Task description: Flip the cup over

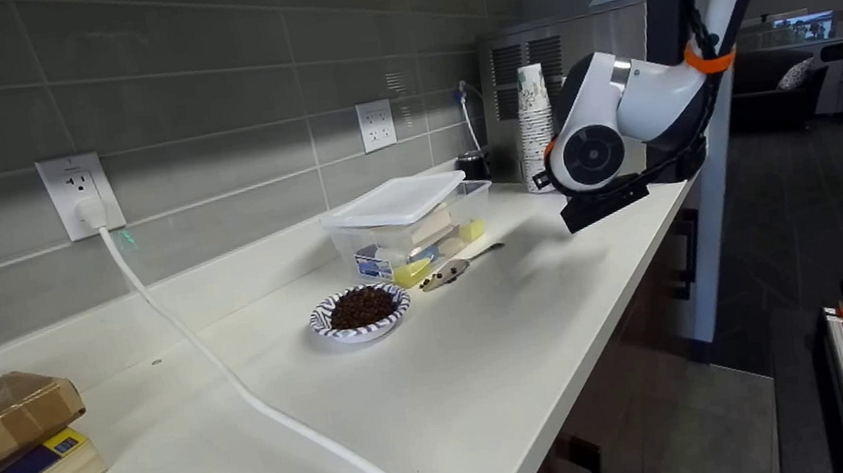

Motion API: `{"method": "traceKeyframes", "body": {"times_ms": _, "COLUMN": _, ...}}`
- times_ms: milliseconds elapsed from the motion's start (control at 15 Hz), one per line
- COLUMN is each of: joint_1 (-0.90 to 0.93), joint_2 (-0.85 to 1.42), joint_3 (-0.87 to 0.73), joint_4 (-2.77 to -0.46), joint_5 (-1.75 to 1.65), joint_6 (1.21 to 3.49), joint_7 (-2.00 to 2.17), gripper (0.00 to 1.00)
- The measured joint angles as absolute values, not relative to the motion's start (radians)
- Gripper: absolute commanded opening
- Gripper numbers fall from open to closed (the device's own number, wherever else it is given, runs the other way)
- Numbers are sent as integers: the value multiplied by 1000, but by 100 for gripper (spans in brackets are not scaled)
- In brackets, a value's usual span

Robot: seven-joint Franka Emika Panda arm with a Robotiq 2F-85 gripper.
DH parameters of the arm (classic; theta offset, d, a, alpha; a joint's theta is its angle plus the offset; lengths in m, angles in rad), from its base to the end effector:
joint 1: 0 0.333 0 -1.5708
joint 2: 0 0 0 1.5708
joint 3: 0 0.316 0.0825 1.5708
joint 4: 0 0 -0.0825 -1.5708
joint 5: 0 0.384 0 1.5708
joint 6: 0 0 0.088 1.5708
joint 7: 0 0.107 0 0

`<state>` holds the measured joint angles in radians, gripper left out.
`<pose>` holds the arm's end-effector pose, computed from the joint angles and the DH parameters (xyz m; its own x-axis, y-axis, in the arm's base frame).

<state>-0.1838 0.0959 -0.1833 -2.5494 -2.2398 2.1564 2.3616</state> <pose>0.4111 -0.1935 0.2380 0.4397 -0.0148 0.8980 -0.7858 -0.4905 0.3767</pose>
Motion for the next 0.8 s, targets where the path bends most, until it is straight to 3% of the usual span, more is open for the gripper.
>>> {"method": "traceKeyframes", "body": {"times_ms": 800, "joint_1": -185, "joint_2": 181, "joint_3": -157, "joint_4": -2550, "joint_5": -2269, "joint_6": 2013, "joint_7": 2445, "gripper": 5}}
